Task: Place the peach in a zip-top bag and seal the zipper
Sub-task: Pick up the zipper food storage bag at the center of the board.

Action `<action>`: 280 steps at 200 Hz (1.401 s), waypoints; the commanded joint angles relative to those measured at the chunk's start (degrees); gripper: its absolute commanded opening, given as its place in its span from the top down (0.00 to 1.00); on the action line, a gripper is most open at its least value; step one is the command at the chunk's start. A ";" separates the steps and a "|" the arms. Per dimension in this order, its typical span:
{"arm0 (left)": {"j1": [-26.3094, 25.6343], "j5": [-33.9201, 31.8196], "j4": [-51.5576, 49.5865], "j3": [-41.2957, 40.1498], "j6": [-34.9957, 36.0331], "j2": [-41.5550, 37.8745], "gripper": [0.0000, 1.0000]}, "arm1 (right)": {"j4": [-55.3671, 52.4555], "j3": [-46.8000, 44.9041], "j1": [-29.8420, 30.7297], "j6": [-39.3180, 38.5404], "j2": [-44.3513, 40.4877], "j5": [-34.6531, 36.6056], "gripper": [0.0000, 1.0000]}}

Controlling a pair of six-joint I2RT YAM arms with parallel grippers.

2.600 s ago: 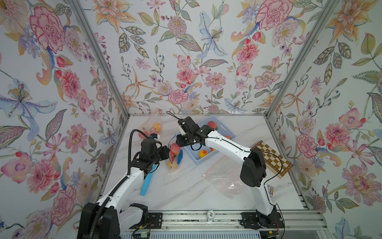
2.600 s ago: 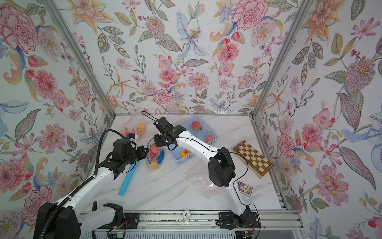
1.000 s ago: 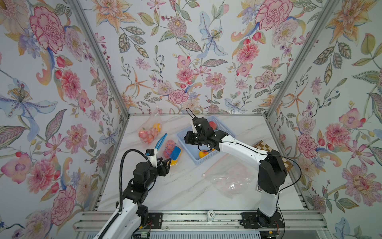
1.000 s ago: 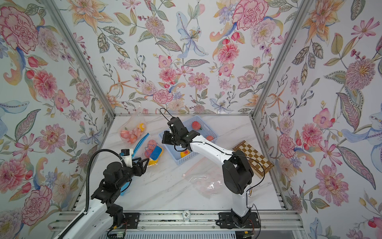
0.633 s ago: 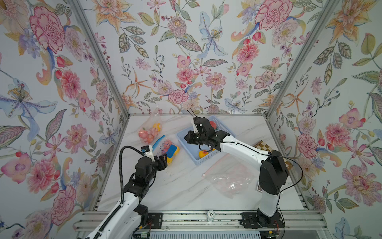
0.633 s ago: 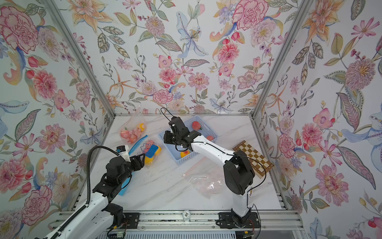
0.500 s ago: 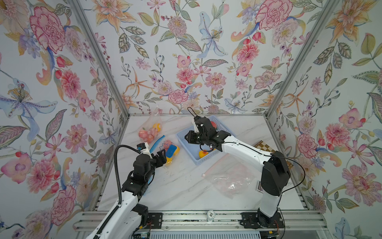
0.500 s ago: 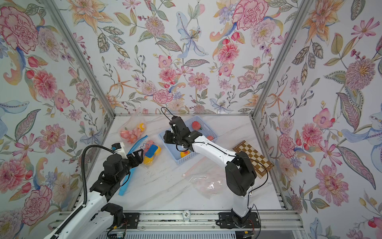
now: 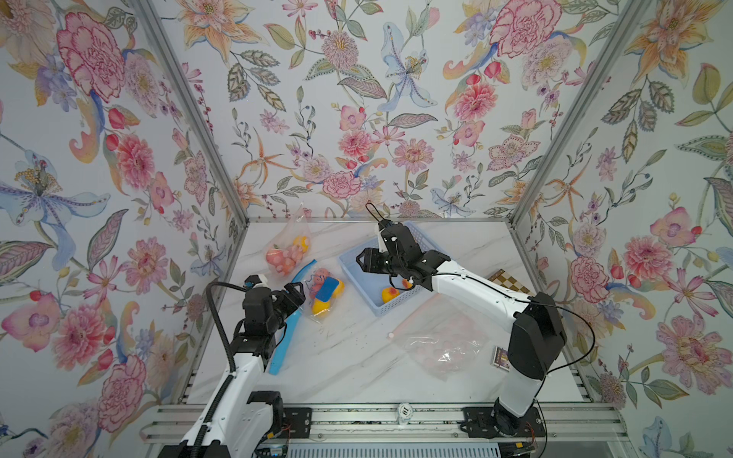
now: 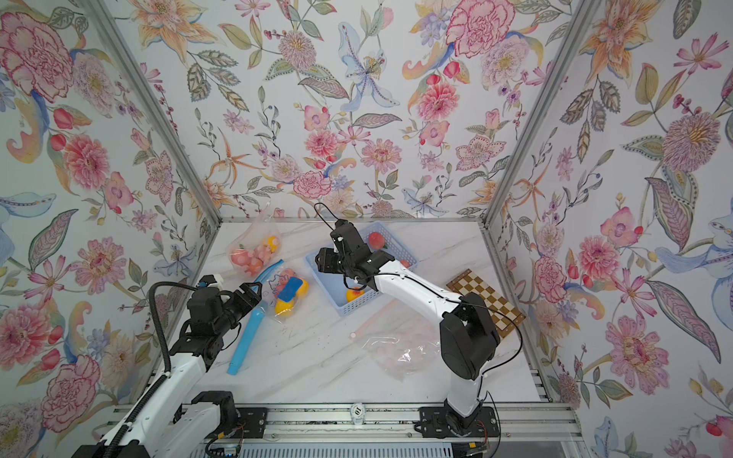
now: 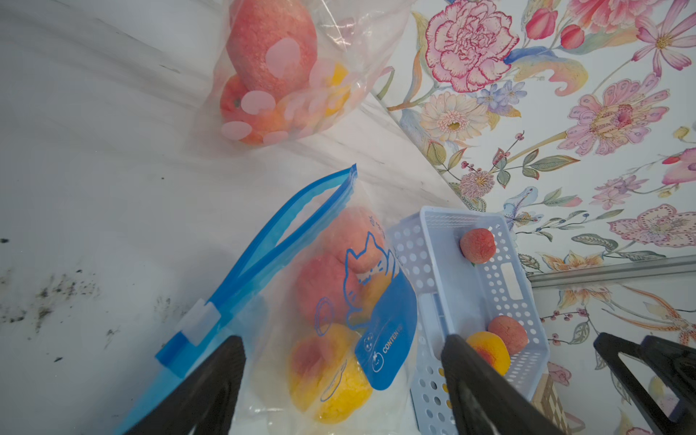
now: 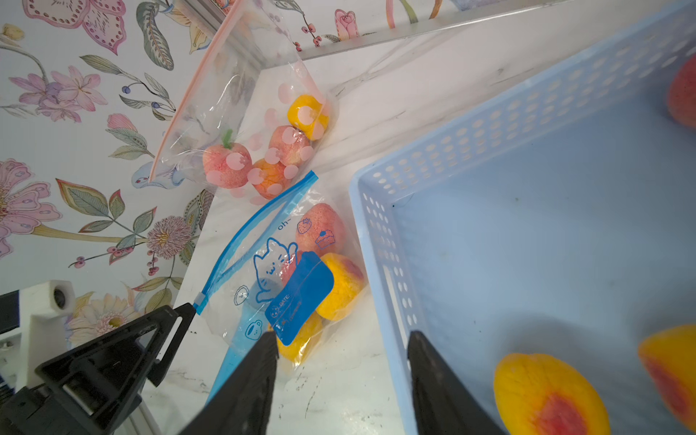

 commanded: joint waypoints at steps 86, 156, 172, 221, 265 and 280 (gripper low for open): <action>1.06 -10.30 -7.12 -2.66 -0.29 -9.08 0.13 | 0.13 -1.81 -0.42 -2.08 -3.07 3.64 0.21; 2.71 0.23 6.32 -6.86 -4.38 0.69 0.17 | 1.05 -3.39 -0.45 -4.15 -4.93 5.47 0.07; 2.77 1.29 10.24 -7.26 -4.10 3.05 0.19 | 1.08 -3.65 -0.52 -4.24 -5.24 5.89 0.03; 2.88 1.67 23.44 -8.68 0.44 9.53 0.49 | 1.19 -3.36 -1.02 -4.21 -4.83 6.49 0.01; 2.88 4.84 29.23 -8.03 9.07 12.07 0.87 | 1.51 -3.54 -1.58 -5.09 -5.58 8.36 0.01; 2.88 6.35 31.14 -7.85 12.45 11.94 0.97 | 2.19 -3.91 -1.61 -6.36 -6.15 8.49 0.01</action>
